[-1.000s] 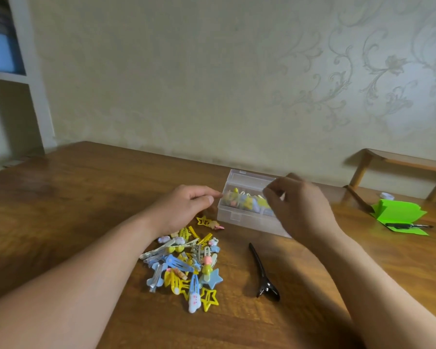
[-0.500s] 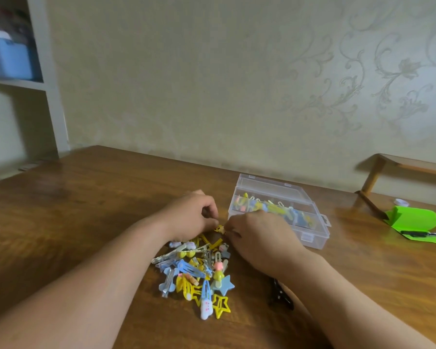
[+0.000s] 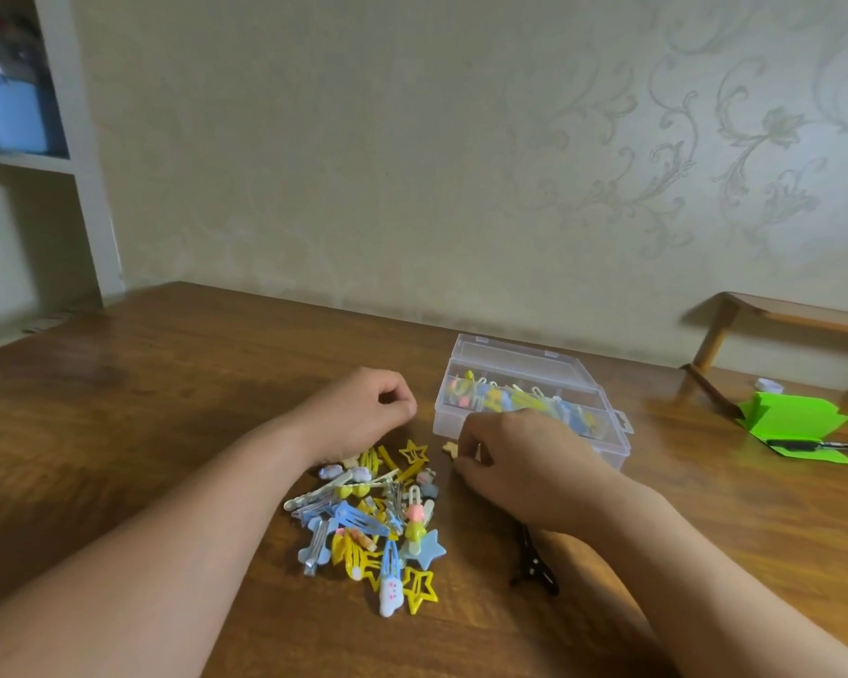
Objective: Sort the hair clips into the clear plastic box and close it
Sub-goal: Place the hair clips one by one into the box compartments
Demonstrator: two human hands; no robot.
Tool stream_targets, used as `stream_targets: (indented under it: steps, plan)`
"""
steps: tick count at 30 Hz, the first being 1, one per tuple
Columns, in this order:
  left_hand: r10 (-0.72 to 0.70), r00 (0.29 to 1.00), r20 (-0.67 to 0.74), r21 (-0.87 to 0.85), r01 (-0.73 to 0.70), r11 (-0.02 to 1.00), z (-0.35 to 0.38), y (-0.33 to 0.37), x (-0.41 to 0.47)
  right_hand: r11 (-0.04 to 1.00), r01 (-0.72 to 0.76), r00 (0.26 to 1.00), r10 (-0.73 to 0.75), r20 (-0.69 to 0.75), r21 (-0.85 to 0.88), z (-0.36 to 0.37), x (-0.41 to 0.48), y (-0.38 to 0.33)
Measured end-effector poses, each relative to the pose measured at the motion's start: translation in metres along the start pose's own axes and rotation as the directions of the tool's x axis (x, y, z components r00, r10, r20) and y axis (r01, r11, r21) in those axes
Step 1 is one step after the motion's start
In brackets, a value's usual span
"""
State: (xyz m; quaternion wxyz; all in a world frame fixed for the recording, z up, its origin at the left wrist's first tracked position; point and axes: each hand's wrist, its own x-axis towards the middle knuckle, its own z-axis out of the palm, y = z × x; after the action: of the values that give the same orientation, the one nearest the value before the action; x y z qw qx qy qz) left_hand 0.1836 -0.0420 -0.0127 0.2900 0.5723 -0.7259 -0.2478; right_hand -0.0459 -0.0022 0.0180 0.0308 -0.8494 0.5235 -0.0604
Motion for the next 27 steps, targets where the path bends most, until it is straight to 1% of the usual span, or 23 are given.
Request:
stream_targets:
  steps: [4,6,8,10,11,12,14,17,19,21,24,26,27]
  plan:
    - [-0.007,1.0,-0.019,-0.008,0.007,1.0,0.002,-0.001,0.001,1.0,0.001,1.0,-0.001,0.02,-0.005,0.0,-0.001,-0.003]
    - [-0.006,1.0,-0.023,-0.013,0.006,1.0,0.002,-0.001,0.002,0.997,-0.022,1.0,0.023,-0.011,0.076,-0.003,-0.003,0.0]
    - [-0.008,1.0,-0.024,-0.015,0.008,1.0,0.002,-0.001,0.002,0.98,-0.08,0.981,0.11,-0.161,0.181,-0.013,0.0,0.013]
    - [-0.008,0.999,-0.033,-0.041,0.006,0.999,0.003,-0.003,0.003,0.952,-0.161,0.911,0.244,-0.331,0.259,-0.027,0.008,0.04]
    - [-0.007,0.999,-0.038,-0.054,0.005,0.999,0.004,-0.005,0.004,0.941,-0.209,0.876,0.301,-0.378,0.266,-0.032,0.013,0.056]
    - [-0.008,0.999,-0.041,-0.064,0.006,0.998,0.004,-0.005,0.004,0.93,-0.272,0.853,0.351,-0.386,0.246,-0.037,0.018,0.071]
    - [-0.015,0.999,-0.045,-0.079,0.012,0.997,0.004,-0.007,0.005,0.9,-0.4,0.837,0.435,-0.332,0.171,-0.039,0.024,0.098]
    - [-0.017,0.999,-0.046,-0.091,0.013,0.996,0.004,-0.006,0.004,0.857,-0.507,0.828,0.513,-0.228,0.089,-0.036,0.028,0.123]
    - [-0.018,0.999,-0.045,-0.09,0.014,0.996,0.004,-0.006,0.004,0.843,-0.534,0.823,0.537,-0.184,0.068,-0.036,0.029,0.13]
    - [-0.018,0.999,-0.041,-0.084,0.014,0.996,0.004,-0.006,0.004,0.838,-0.542,0.817,0.542,-0.195,0.056,-0.037,0.029,0.131]
    - [-0.019,0.999,-0.045,-0.079,0.015,0.997,0.004,-0.005,0.003,0.845,-0.533,0.805,0.524,-0.279,0.046,-0.037,0.025,0.122]
    - [-0.021,0.999,-0.044,-0.077,0.017,0.997,0.004,-0.004,0.002,0.874,-0.479,0.812,0.475,-0.34,0.079,-0.035,0.021,0.108]
    - [-0.024,0.999,-0.043,-0.077,0.021,0.997,0.004,-0.004,0.002,0.898,-0.428,0.825,0.434,-0.362,0.101,-0.034,0.021,0.098]
